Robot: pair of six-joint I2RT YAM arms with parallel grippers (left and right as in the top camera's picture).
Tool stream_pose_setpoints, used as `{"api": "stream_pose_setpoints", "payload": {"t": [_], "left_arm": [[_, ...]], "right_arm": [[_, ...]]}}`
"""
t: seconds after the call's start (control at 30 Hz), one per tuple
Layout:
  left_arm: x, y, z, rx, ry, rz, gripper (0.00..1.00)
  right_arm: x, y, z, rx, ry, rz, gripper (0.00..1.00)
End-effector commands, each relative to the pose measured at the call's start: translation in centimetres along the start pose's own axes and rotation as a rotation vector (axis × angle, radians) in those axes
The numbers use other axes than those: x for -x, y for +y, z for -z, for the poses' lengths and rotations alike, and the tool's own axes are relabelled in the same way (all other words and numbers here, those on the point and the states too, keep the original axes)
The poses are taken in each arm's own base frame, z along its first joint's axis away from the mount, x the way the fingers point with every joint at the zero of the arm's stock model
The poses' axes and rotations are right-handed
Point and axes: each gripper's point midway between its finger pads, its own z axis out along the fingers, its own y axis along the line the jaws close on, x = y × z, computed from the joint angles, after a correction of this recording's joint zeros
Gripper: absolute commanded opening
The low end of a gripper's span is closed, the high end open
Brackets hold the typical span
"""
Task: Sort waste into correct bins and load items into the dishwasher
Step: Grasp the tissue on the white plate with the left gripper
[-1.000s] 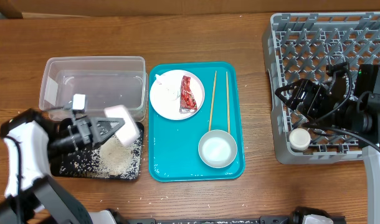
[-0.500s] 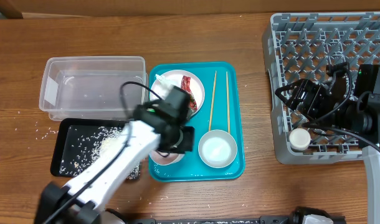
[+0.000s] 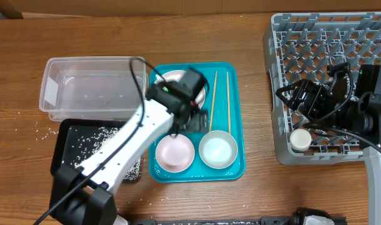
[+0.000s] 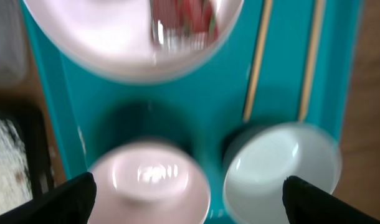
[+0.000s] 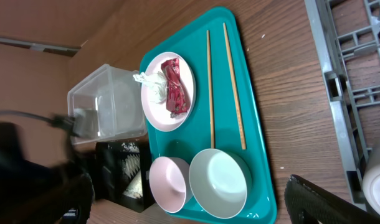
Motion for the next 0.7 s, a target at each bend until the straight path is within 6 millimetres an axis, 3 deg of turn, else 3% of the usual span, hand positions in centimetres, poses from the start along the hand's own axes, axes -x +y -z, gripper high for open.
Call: {"api": "stream_pose_setpoints", "payload": {"t": [0.0,0.03,0.27,0.37,0.47,0.53,0.63,0.67], "left_arm": [[5.7,1.7,1.4,0.012,-0.181,-0.067,0.84],[6.9,2.1,0.5,0.014,-0.198,-0.056,0.73],[10.6,3.9,-7.4,0.04,-0.178,0.008,0.71],[10.7,4.2,-10.3,0.064,-0.157,0.009,0.7],[10.4,4.9,-12.7,0.101,-0.129,0.045,0.6],[10.1,5.3,-13.7,0.119,-0.116,0.062,0.49],[9.8,5.2,-14.3,0.114,-0.098,0.061,0.09],[9.9,5.1,-14.0,0.111,-0.101,0.061,0.05]], "right_arm": [[0.5,0.7,0.6,0.013,-0.024,0.023,1.0],[0.5,0.7,0.6,0.013,-0.024,0.023,1.0],[0.5,0.7,0.6,0.013,-0.024,0.022,1.0],[0.4,0.6,0.6,0.012,-0.022,0.021,1.0],[0.3,0.6,0.6,0.01,-0.017,0.017,1.0],[0.3,0.6,0.6,0.01,-0.016,0.016,1.0],[0.1,0.5,0.6,0.007,-0.011,0.012,1.0],[0.1,0.5,0.6,0.007,-0.011,0.012,1.0]]}}
